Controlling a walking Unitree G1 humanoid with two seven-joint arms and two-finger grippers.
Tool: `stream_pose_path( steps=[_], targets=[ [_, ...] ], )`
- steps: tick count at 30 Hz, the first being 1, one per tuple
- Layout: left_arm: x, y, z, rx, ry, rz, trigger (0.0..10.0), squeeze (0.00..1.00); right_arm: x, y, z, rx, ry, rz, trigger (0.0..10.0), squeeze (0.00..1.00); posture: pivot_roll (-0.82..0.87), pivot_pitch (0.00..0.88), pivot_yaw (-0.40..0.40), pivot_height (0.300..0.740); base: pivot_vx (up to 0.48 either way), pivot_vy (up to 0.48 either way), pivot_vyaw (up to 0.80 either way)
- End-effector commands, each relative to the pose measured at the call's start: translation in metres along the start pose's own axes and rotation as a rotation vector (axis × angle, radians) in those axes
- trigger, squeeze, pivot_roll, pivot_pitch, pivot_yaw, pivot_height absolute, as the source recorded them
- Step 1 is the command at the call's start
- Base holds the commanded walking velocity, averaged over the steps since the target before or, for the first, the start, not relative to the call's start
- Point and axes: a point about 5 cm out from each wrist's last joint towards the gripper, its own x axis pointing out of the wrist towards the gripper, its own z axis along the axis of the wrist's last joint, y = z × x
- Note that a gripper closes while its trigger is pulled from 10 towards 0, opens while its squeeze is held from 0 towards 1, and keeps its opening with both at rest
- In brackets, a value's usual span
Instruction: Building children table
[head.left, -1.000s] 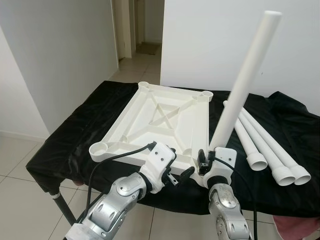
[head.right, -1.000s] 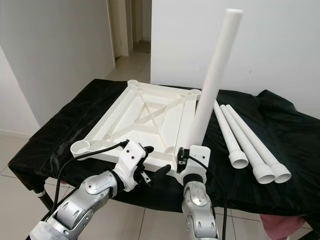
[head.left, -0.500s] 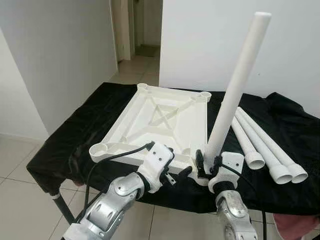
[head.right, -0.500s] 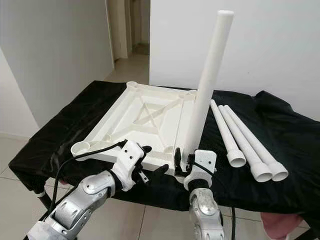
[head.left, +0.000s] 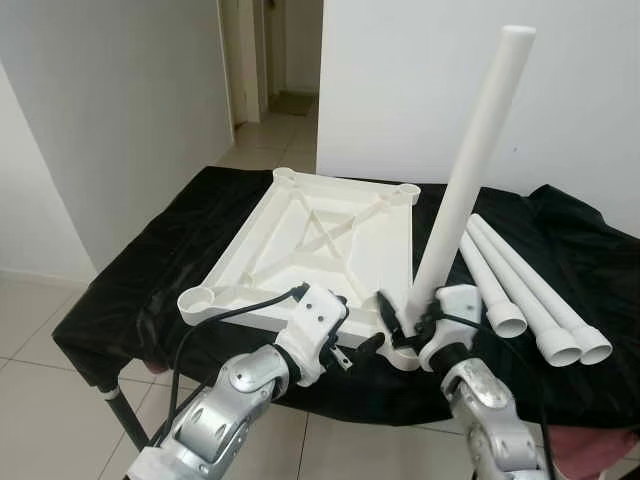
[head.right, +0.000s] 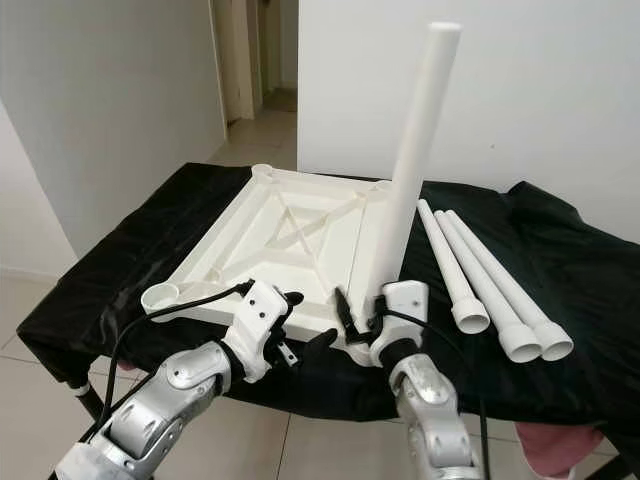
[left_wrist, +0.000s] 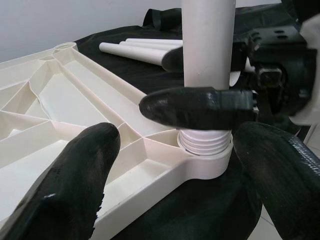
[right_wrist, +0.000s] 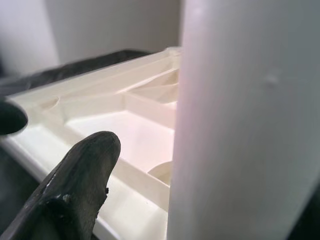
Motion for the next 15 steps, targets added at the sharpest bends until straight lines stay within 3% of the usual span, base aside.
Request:
stream_pose_path(
  steps=[1, 3, 4, 5, 6, 8, 15],
  targets=[
    [-0.001, -0.007, -0.003, 0.005, 0.015, -0.09, 10.0, 0.0, 0.002, 0.003, -0.005, -0.008, 0.021, 0.051, 10.0, 0.0, -0.04, 0.0, 0.0, 0.74, 0.0, 0.0, 0.0],
    [-0.001, -0.009, -0.003, -0.009, 0.023, -0.109, 10.0, 0.0, 0.003, 0.0, -0.007, -0.017, 0.03, 0.065, 10.0, 0.0, -0.04, 0.002, 0.004, 0.74, 0.0, 0.0, 0.0],
    [-0.002, -0.014, -0.005, -0.029, 0.033, -0.147, 10.0, 0.0, 0.003, -0.004, -0.009, -0.038, 0.044, 0.082, 4.6, 0.0, -0.04, 0.004, 0.005, 0.74, 0.0, 0.0, 0.0],
    [-0.002, -0.014, -0.005, -0.029, 0.033, -0.147, 10.0, 0.0, 0.003, -0.004, -0.009, -0.038, 0.044, 0.082, 4.6, 0.0, -0.04, 0.004, 0.005, 0.74, 0.0, 0.0, 0.0],
    [-0.002, -0.018, -0.006, -0.031, 0.038, -0.17, 10.0, 0.0, 0.003, -0.006, -0.01, -0.046, 0.05, 0.092, 0.0, 0.0, -0.04, 0.007, 0.006, 0.74, 0.0, 0.0, 0.0],
    [-0.004, -0.025, -0.008, -0.016, 0.053, -0.21, 10.0, 0.0, 0.003, -0.01, -0.011, -0.045, 0.067, 0.096, 0.0, 0.0, -0.04, 0.01, 0.007, 0.74, 0.0, 0.0, 0.0],
    [-0.003, -0.024, -0.008, -0.017, 0.051, -0.203, 10.0, 0.0, -0.001, -0.014, -0.016, -0.035, 0.084, 0.11, 0.0, 0.0, -0.04, 0.016, 0.01, 0.74, 0.0, 0.0, 0.0]
  ],
)
